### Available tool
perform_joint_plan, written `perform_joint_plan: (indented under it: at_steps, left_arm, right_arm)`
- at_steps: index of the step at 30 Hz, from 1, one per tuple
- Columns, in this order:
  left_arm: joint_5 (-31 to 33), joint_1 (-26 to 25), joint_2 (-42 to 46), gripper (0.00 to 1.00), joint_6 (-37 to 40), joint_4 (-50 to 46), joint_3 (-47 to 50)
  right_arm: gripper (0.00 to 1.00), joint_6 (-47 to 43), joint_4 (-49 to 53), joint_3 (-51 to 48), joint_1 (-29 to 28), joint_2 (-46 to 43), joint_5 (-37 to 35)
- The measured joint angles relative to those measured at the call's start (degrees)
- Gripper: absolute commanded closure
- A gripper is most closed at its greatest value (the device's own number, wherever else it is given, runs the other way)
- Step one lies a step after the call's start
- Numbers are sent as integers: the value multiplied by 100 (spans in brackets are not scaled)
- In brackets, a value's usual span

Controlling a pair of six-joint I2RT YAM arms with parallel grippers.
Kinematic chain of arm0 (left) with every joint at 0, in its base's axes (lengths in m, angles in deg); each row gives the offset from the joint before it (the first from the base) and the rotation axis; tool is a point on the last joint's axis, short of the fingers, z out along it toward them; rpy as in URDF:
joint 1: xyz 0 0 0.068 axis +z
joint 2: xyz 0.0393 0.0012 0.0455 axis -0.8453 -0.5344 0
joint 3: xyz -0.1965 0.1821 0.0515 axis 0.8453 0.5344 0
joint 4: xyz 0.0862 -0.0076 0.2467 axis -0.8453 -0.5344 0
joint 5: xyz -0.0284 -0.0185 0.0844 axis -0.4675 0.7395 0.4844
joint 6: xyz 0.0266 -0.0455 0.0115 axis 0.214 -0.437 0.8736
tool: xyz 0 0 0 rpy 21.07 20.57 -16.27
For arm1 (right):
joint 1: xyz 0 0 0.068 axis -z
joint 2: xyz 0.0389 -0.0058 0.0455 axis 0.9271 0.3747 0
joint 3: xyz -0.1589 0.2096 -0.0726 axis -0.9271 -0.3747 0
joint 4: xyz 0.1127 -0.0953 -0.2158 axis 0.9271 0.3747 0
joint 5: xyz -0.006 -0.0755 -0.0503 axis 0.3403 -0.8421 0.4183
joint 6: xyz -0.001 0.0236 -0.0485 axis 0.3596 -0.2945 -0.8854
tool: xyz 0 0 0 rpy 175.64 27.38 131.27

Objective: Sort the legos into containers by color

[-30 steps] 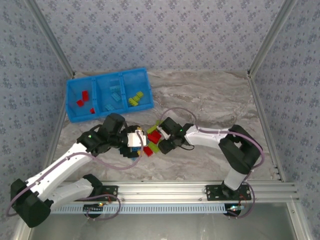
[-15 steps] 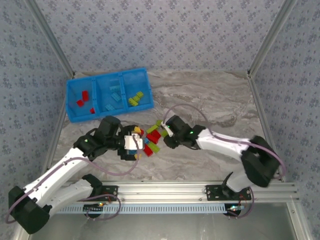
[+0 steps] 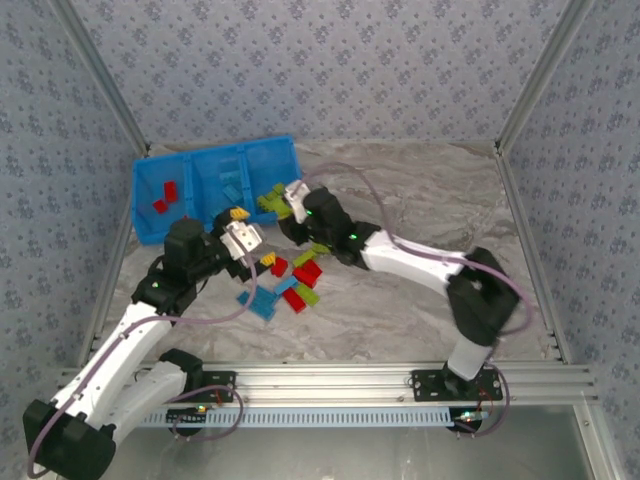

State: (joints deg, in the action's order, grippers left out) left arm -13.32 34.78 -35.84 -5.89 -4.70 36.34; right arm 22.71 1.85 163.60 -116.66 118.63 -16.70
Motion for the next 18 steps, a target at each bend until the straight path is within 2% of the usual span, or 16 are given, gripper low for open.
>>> perform_joint_plan:
  at_steps: [4, 5, 8, 9, 14, 18]
  left_arm:
    - [706, 81, 127, 1, -282, 184, 11]
    - [837, 81, 155, 1, -334, 203, 22]
    - [1145, 81, 201, 1, -459, 216, 33]
    - [1246, 81, 201, 1, -492, 219, 33]
    - [1694, 81, 199, 1, -579, 219, 33]
    - [1974, 94, 192, 1, -695, 219, 33]
  right_arm:
    - [71, -35, 68, 1102, 96, 1126, -177]
    - [68, -33, 94, 1309, 133, 1335, -229]
    - [48, -39, 243, 1759, 275, 1779, -317]
    - [45, -31, 343, 1871, 328, 1867, -337]
    - [45, -79, 708, 2127, 490, 1895, -398]
    - [45, -122, 922, 2055, 470, 1578, -343]
